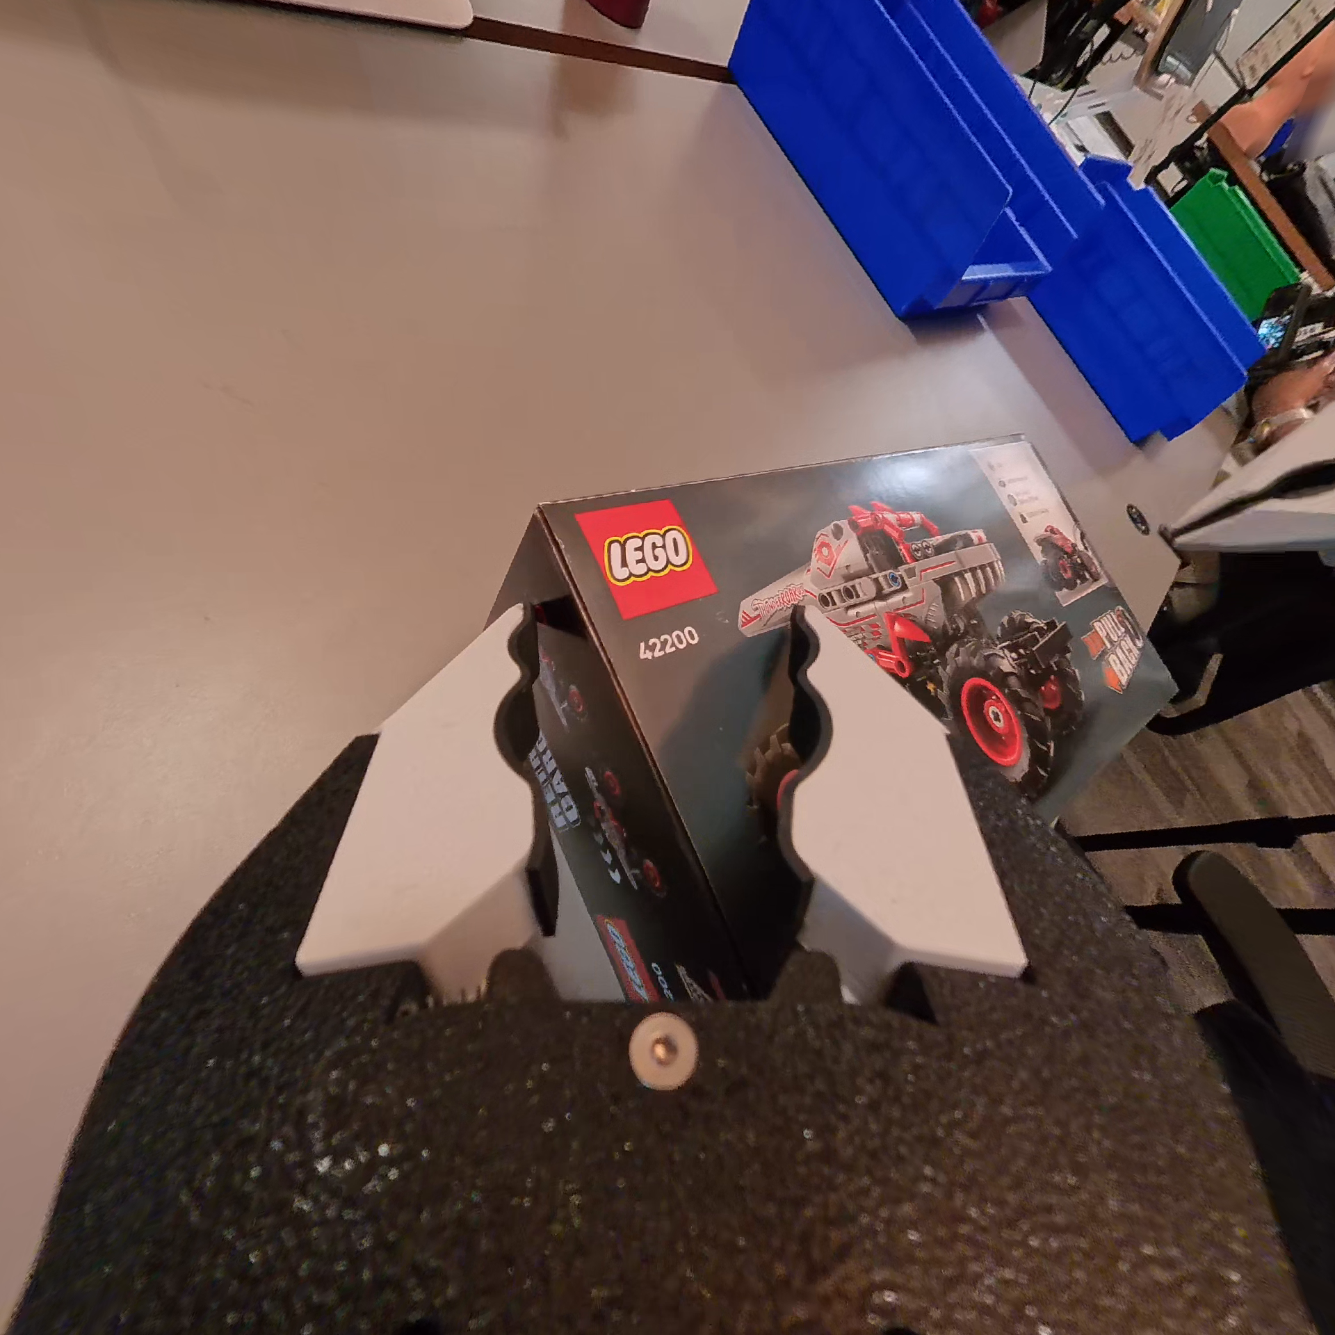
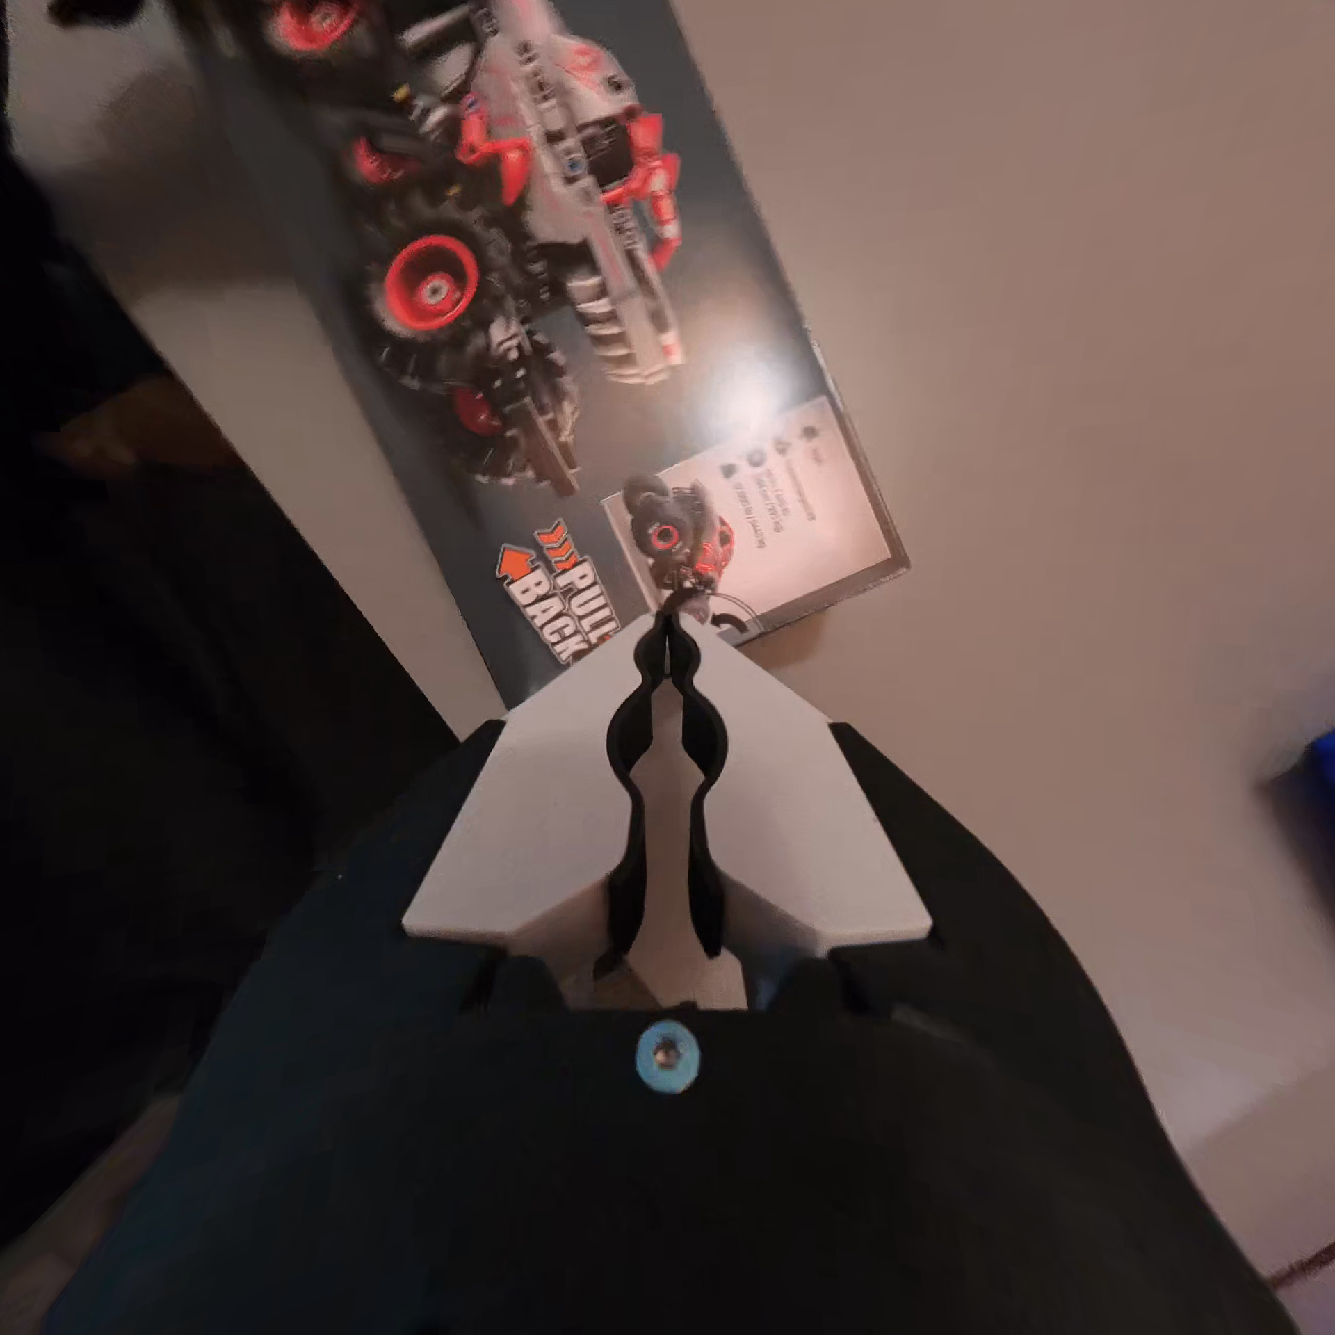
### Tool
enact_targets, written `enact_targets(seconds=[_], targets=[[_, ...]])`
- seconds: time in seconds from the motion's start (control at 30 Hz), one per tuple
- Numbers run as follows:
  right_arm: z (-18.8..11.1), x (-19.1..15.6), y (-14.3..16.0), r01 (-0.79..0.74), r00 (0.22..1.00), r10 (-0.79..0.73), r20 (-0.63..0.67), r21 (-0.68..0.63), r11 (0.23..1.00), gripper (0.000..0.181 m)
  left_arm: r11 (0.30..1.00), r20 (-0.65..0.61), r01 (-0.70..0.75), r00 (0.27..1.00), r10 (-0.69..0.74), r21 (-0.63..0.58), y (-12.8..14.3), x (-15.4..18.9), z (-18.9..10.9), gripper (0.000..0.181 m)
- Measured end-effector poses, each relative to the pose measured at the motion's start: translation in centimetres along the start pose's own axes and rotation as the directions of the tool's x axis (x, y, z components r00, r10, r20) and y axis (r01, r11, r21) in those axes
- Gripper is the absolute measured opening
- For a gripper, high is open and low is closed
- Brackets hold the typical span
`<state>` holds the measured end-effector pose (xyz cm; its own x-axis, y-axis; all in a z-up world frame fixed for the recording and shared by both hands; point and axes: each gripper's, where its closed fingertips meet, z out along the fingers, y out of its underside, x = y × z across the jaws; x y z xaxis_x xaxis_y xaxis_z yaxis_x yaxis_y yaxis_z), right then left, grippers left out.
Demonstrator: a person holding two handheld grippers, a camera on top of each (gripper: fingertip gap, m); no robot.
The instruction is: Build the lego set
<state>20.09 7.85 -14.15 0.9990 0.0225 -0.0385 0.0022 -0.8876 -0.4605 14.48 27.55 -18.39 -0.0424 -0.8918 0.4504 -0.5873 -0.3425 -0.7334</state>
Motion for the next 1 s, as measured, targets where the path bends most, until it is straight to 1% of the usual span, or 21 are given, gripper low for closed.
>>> enact_targets(seconds=[0.03,0.1,0.13,0.23,0.33,0.47,0.53,0.67,0.8,0.87,1.0], targets=[[0.1,0.2,0.2,0.061,0.998,-0.062,-0.027,-0.023,0.998,0.000,1.000,0.000,0.000,1.000,0.000,0.001,0.0,0.0,0.0,0.068],[0.6,0.6,0.7,0.179,0.981,-0.184,-0.060,-0.087,0.980,0.000,1.000,0.001,-0.002,1.000,0.002,0.000,0.0,0.0,0.0,0.068],[0.8,1.0,1.0,0.198,0.974,-0.208,-0.087,-0.118,0.973,0.000,1.000,0.001,-0.002,1.000,0.002,0.000,0.0,0.0,0.0,0.067],[1.7,0.7,0.8,0.273,0.955,-0.284,-0.087,-0.116,0.955,0.000,1.000,0.000,0.000,1.000,0.000,0.001,0.0,0.0,0.0,0.067],[2.4,0.9,1.7,0.337,0.930,-0.357,-0.088,-0.186,0.923,0.000,1.000,-0.001,0.001,1.000,-0.001,0.000,0.0,0.0,0.0,0.068],[2.5,1.2,1.5,0.363,0.920,-0.384,-0.084,-0.189,0.912,0.000,1.000,0.000,0.003,1.000,-0.003,0.000,0.0,0.0,0.0,0.067],[2.5,1.2,1.5,0.384,0.913,-0.403,-0.058,-0.209,0.899,0.000,1.000,0.000,0.004,1.000,-0.004,0.000,0.0,0.0,0.1,0.067],[2.7,1.1,1.7,0.384,0.919,-0.394,0.010,-0.249,0.889,0.000,1.000,0.002,0.008,1.000,-0.008,0.000,0.0,-0.1,0.1,0.067],[2.8,1.1,1.8,0.401,0.908,-0.419,-0.008,-0.279,0.873,0.000,1.000,0.011,0.004,1.000,-0.004,-0.005,0.0,-0.1,0.1,0.066],[2.8,1.0,1.9,0.374,0.922,-0.387,0.007,-0.275,0.886,0.000,1.000,0.018,0.002,1.000,-0.002,-0.008,0.0,-0.1,0.1,0.066],[2.9,0.9,2.0,0.421,0.898,-0.438,0.043,-0.375,0.826,0.000,1.000,0.027,-0.001,1.000,0.001,-0.011,0.1,-0.1,0.1,0.065]])
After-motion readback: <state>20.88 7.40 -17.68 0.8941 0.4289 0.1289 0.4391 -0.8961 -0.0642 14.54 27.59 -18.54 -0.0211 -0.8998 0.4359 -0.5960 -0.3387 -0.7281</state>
